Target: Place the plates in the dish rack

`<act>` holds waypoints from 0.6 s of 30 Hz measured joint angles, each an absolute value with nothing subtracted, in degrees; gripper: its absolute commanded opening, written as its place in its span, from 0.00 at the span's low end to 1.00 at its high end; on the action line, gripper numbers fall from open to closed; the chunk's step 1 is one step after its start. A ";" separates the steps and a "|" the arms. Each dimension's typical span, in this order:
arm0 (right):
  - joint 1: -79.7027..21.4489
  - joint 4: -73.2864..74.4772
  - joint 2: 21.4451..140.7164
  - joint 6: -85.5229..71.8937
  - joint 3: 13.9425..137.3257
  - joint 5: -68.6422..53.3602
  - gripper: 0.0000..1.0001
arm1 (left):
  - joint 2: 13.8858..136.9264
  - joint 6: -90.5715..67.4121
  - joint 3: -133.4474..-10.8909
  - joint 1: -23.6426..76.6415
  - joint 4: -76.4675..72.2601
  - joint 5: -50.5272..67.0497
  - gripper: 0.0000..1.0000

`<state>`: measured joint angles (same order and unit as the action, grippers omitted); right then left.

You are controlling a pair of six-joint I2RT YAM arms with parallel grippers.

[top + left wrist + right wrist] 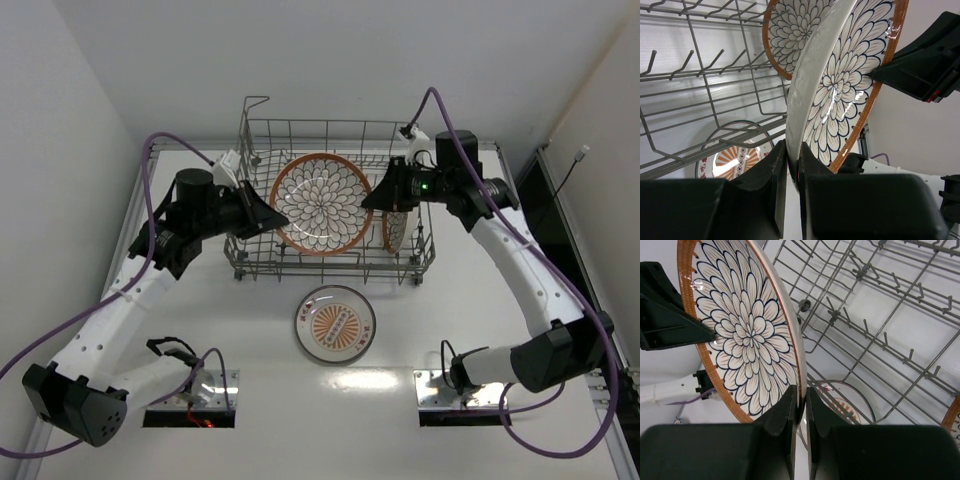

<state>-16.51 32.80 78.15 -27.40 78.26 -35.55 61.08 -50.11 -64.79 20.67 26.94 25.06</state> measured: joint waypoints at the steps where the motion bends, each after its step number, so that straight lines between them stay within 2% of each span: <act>1: -16.51 33.26 78.15 -27.27 78.85 -35.42 0.00 | 61.08 -50.17 -64.79 20.73 26.72 25.15 0.03; 5: -16.34 34.35 78.15 -26.92 80.71 -34.83 0.00 | 61.14 -50.28 -64.79 21.65 25.30 24.84 0.01; 6: -16.34 34.59 78.15 -26.79 81.08 -34.65 0.10 | 61.17 -50.37 -64.79 22.06 24.97 24.47 0.00; 8: -16.25 34.85 78.15 -26.48 81.43 -34.74 0.18 | 61.32 -50.74 -64.79 22.90 24.49 23.62 0.00; 13: -16.21 34.98 78.15 -25.61 81.41 -34.98 0.20 | 62.39 -51.20 -64.79 24.47 24.36 22.87 0.00; 15: -16.21 34.94 78.15 -25.26 81.25 -34.89 0.11 | 62.48 -51.33 -64.79 24.49 24.38 22.68 0.00; 16: -16.21 34.94 78.15 -25.28 81.19 -34.87 0.02 | 62.48 -51.40 -64.79 24.47 24.58 22.44 0.00; 18: -16.12 34.94 78.15 -25.36 81.06 -34.24 0.00 | 62.48 -51.35 -64.82 24.51 24.56 22.44 0.00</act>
<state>-16.12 34.94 78.15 -25.36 81.06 -34.24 62.48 -51.35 -64.82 24.51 24.56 22.44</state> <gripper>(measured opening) 0.040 0.076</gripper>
